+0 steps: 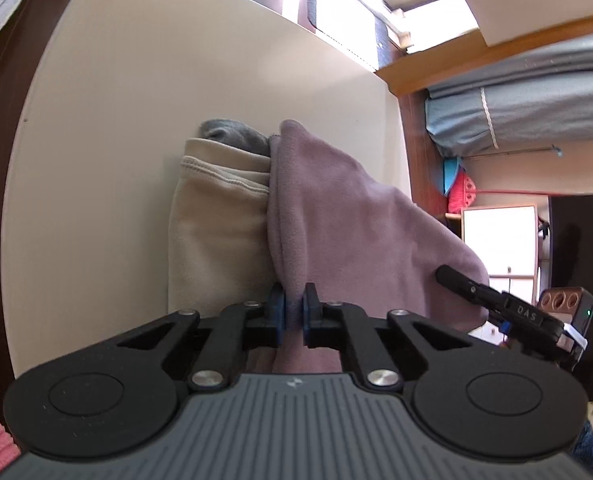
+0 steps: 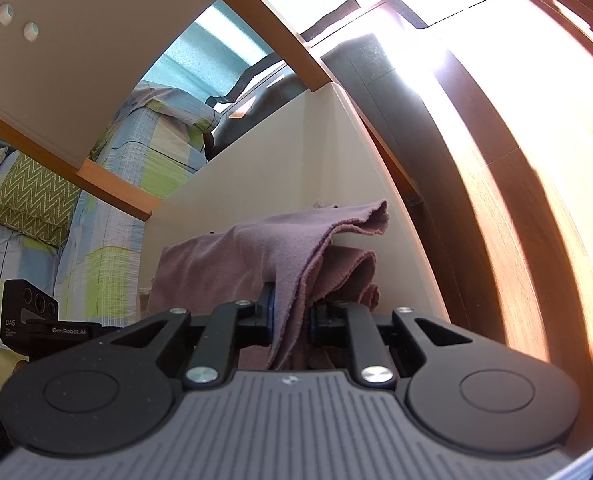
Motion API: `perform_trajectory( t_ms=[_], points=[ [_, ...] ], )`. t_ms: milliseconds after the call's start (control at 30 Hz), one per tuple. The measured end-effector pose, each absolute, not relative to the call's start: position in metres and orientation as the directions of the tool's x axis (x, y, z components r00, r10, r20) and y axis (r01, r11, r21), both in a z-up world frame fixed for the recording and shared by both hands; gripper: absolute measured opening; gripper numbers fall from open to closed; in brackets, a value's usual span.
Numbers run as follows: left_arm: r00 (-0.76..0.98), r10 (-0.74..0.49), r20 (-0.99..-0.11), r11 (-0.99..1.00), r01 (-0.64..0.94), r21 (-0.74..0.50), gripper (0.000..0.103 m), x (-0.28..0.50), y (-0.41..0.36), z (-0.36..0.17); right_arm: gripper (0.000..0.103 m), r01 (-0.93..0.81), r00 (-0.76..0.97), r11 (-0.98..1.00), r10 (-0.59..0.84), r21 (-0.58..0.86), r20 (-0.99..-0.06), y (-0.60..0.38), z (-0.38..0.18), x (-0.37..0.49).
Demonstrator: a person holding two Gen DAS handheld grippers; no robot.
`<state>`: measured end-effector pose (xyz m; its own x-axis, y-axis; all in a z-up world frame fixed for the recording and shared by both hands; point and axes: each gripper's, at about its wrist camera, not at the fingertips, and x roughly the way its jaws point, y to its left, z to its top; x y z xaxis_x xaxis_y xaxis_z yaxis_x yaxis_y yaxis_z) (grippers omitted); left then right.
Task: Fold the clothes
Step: 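Lift the folded tank top with both grippers and carry it to the white chair, then lower the tank top onto the clothes stack and open both grippers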
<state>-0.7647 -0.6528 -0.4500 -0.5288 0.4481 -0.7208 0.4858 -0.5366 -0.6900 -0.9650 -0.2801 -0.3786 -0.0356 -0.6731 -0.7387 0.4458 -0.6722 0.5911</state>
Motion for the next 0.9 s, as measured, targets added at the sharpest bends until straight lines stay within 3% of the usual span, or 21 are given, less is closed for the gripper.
perform_trajectory(
  t_ms=[267,467,900],
  points=[
    [-0.638,0.386,-0.666,-0.566,0.406,-0.717,0.004,-0.752,-0.654,-0.385,0.010,0.498,-0.072,-0.628,-0.717,0.598,-0.693,-0.286,-0.338,-0.962],
    [-0.682,0.335,-0.650,-0.531,0.433,-0.728,0.004,-0.715,-0.663,-0.357,0.010,0.532,-0.019,-0.571,-0.747,0.626,-0.665,-0.302,-0.313,-0.956],
    [-0.619,0.319,-0.717,-0.545,0.499,-0.673,0.005,-0.695,-0.643,-0.402,0.010,0.560,0.027,-0.580,-0.701,0.591,-0.713,-0.309,-0.351,-0.937]
  ],
)
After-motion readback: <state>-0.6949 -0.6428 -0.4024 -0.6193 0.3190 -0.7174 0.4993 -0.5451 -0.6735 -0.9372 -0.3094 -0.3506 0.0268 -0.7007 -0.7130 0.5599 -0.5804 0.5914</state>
